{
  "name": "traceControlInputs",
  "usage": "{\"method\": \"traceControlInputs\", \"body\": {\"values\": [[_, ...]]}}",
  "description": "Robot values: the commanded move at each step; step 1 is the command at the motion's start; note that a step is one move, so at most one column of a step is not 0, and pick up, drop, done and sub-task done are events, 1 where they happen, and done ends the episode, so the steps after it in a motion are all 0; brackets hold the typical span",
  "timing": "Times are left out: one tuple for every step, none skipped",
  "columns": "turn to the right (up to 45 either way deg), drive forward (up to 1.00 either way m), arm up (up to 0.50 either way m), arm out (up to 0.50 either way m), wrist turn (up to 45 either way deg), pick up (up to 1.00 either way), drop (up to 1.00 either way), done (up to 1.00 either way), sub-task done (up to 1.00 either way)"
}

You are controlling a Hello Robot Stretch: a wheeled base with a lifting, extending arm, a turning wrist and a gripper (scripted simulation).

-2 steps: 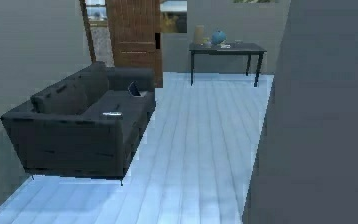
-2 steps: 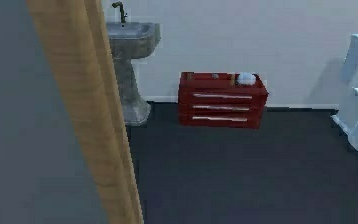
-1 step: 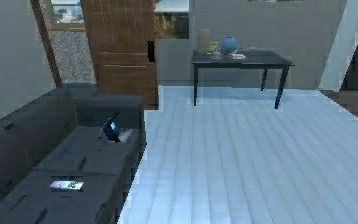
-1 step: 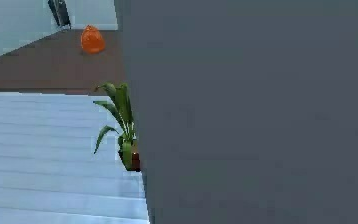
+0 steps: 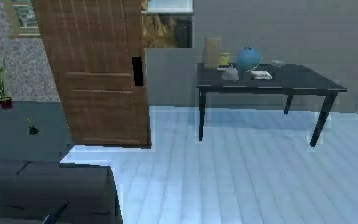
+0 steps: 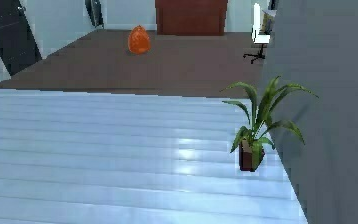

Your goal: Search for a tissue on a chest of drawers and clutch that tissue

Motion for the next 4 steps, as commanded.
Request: {"method": "traceControlInputs", "body": {"values": [[0.0, 1.0, 0.0, 0.0, 0.0, 0.0, 0.0, 0.0, 0.0], [-33.0, 0.0, 0.0, 0.0, 0.0, 0.0, 0.0, 0.0, 0.0], [-3.0, 0.0, 0.0, 0.0, 0.0, 0.0, 0.0, 0.0, 0.0], [0.0, 0.25, 0.0, 0.0, 0.0, 0.0, 0.0, 0.0, 0.0]]}}
